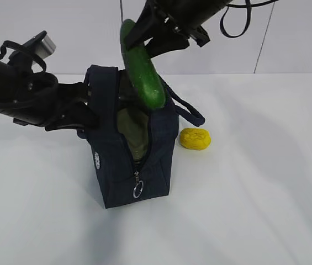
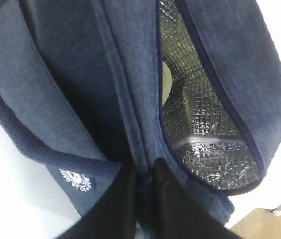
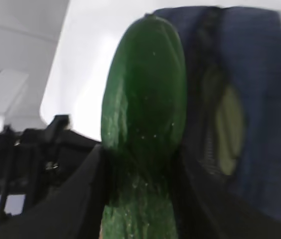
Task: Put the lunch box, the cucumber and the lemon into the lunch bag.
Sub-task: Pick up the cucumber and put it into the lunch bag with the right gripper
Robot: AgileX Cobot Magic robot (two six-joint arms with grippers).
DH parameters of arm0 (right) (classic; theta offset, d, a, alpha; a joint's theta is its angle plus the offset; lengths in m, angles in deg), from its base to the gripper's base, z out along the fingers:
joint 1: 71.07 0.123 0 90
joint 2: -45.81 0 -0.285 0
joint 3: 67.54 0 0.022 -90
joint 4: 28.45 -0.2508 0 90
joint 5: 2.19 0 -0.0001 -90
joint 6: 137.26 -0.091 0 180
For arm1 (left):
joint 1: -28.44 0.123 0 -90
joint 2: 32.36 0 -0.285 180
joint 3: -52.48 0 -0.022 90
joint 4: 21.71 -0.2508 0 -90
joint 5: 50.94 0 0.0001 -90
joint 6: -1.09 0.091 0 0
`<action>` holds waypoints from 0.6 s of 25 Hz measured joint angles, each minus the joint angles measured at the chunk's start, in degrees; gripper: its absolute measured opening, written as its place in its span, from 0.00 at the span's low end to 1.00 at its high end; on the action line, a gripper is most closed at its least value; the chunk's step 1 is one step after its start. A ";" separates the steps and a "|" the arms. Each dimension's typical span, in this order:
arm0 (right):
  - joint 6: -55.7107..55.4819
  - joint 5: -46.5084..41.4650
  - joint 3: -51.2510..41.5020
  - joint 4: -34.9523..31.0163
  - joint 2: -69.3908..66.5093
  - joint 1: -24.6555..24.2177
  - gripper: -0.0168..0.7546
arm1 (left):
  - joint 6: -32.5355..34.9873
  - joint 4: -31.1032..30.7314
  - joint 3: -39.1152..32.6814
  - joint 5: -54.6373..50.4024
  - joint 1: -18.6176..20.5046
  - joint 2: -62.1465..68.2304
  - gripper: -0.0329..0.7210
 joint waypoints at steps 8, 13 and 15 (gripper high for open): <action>0.27 0.00 -0.13 -0.58 -5.21 1.75 0.39 | 0.00 0.83 0.00 -0.58 0.00 0.00 0.07; -0.34 0.41 -0.17 -0.61 -9.97 1.75 0.39 | 0.00 0.94 0.00 -0.69 0.00 0.00 0.07; -0.33 0.56 -0.17 -0.71 -10.84 1.75 0.39 | 0.00 1.04 0.00 -0.69 0.03 0.00 0.07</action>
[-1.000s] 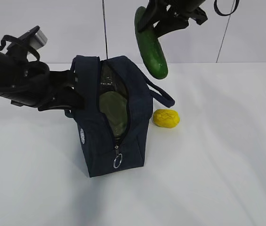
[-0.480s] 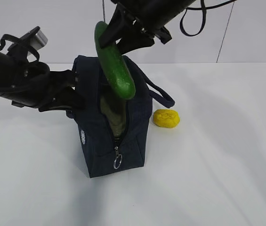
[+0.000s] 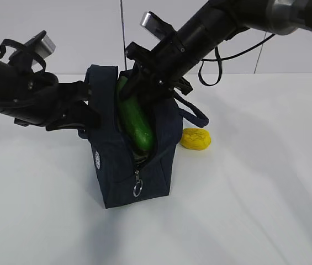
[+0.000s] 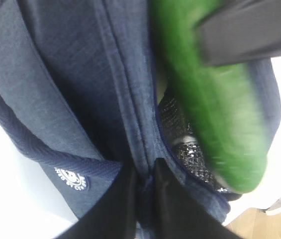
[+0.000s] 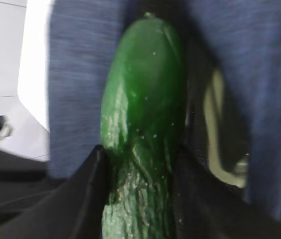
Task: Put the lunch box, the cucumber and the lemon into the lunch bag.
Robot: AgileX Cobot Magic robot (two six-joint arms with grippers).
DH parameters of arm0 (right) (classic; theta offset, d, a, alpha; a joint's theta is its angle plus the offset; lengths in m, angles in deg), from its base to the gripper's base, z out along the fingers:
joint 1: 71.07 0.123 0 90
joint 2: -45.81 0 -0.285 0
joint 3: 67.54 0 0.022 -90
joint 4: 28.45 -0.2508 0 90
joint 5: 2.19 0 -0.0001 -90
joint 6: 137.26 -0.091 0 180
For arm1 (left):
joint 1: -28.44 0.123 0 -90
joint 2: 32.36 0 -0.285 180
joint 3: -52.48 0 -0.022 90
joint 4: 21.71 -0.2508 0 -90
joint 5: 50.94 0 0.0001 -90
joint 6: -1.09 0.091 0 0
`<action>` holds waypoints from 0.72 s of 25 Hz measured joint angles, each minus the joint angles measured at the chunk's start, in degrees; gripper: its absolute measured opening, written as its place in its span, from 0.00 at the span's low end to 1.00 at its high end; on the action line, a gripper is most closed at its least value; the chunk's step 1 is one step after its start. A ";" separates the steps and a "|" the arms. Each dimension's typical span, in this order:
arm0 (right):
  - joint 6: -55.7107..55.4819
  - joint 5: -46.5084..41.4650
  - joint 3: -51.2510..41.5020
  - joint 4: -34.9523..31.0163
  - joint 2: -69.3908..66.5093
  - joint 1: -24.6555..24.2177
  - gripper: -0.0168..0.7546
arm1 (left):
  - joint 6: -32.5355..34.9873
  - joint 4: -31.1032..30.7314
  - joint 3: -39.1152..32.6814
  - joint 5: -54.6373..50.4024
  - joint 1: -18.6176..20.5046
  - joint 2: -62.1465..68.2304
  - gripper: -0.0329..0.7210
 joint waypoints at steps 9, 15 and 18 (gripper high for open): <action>3.17 0.94 0.00 -1.15 -0.93 0.00 0.46 | 0.00 1.69 0.00 -0.10 0.00 0.00 0.07; 5.21 0.75 0.11 -3.34 -0.93 0.00 0.62 | 0.00 1.67 0.00 -0.10 0.00 0.00 0.07; 5.33 0.59 2.56 -1.82 -0.93 -0.11 0.63 | 0.00 1.67 0.00 -0.10 0.00 0.00 0.07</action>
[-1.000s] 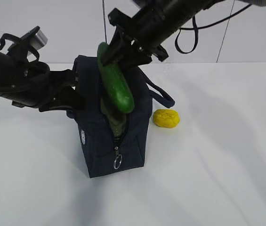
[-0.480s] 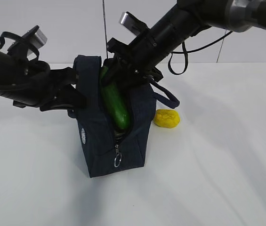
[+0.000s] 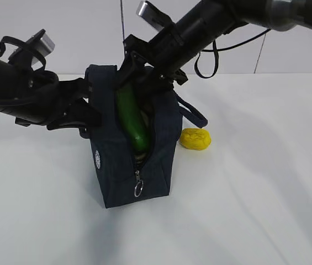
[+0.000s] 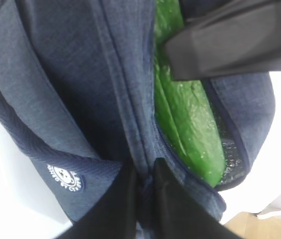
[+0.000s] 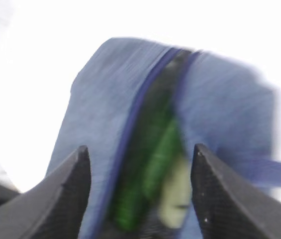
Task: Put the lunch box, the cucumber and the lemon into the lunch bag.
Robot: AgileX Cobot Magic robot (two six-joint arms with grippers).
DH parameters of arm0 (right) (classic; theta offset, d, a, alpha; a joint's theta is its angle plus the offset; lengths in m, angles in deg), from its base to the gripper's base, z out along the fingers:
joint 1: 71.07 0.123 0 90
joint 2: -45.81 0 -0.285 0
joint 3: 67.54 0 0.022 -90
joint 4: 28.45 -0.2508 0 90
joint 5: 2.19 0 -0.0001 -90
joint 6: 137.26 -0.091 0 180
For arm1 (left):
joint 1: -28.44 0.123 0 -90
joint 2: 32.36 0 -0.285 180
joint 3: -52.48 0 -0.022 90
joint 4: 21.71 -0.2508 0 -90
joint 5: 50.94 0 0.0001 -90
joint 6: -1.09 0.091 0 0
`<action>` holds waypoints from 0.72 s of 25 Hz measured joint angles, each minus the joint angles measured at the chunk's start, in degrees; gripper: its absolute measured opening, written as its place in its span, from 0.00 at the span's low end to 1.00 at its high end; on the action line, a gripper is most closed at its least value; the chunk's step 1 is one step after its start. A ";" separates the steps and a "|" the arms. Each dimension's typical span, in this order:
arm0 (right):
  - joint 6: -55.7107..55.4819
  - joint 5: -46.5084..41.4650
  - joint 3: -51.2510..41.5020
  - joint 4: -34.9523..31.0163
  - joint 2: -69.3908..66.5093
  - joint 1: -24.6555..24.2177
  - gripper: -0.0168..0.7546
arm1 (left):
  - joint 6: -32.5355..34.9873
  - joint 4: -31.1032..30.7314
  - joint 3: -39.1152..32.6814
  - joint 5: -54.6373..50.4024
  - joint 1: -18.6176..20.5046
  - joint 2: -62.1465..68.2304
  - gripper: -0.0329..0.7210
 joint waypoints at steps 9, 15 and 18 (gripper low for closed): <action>-1.92 -0.32 12.10 13.97 0.12 0.00 0.64 | 0.00 0.00 0.00 0.00 0.00 0.00 0.07; -4.71 -1.52 12.80 33.21 4.66 0.00 0.64 | 0.00 0.00 0.00 0.00 0.00 0.00 0.07; -3.77 -1.56 12.76 35.15 7.75 -0.20 0.64 | 0.00 -0.11 0.00 0.00 0.00 0.00 0.07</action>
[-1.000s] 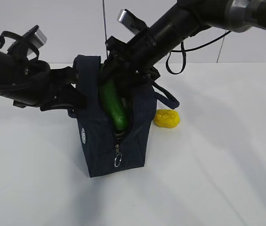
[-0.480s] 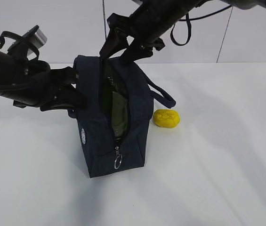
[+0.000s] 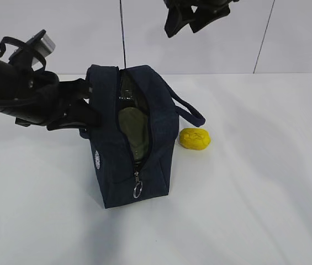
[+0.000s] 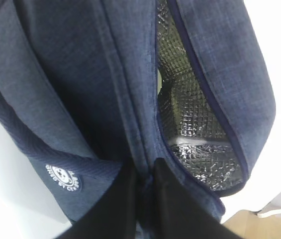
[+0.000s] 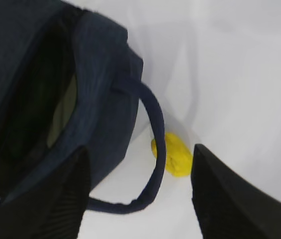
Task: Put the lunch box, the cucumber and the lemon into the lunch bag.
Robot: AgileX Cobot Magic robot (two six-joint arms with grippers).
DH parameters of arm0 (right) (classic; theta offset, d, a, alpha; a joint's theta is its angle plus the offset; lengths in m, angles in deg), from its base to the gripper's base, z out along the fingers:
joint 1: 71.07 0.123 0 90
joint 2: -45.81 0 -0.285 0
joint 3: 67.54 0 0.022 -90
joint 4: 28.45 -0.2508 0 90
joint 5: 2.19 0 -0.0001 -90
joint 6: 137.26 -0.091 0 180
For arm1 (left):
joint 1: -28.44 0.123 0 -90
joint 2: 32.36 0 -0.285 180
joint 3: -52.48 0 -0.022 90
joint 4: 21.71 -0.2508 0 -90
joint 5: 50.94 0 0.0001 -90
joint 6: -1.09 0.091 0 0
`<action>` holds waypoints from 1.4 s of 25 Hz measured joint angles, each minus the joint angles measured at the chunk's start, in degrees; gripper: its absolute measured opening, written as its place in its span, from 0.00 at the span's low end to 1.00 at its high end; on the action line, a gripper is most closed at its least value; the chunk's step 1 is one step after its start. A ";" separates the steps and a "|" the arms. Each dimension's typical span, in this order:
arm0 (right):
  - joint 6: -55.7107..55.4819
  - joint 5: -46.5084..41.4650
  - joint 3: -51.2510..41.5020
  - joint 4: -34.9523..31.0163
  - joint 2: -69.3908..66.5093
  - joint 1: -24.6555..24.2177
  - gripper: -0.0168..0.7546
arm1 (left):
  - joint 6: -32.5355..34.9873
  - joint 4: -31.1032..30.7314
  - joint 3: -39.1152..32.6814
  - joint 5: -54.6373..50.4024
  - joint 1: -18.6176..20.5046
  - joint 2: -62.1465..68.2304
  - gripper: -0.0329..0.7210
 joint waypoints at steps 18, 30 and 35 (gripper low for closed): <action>15.10 0.00 -26.80 -5.62 8.40 -3.40 0.64 | 0.00 -6.96 0.00 -2.31 5.50 0.00 0.07; 33.67 0.35 -26.80 -12.63 8.26 -10.86 0.64 | 0.00 -9.47 0.00 -4.17 11.37 0.00 0.07; 42.97 0.48 -26.80 -13.01 4.34 -10.86 0.64 | 0.00 -10.85 0.00 -4.17 12.91 0.00 0.07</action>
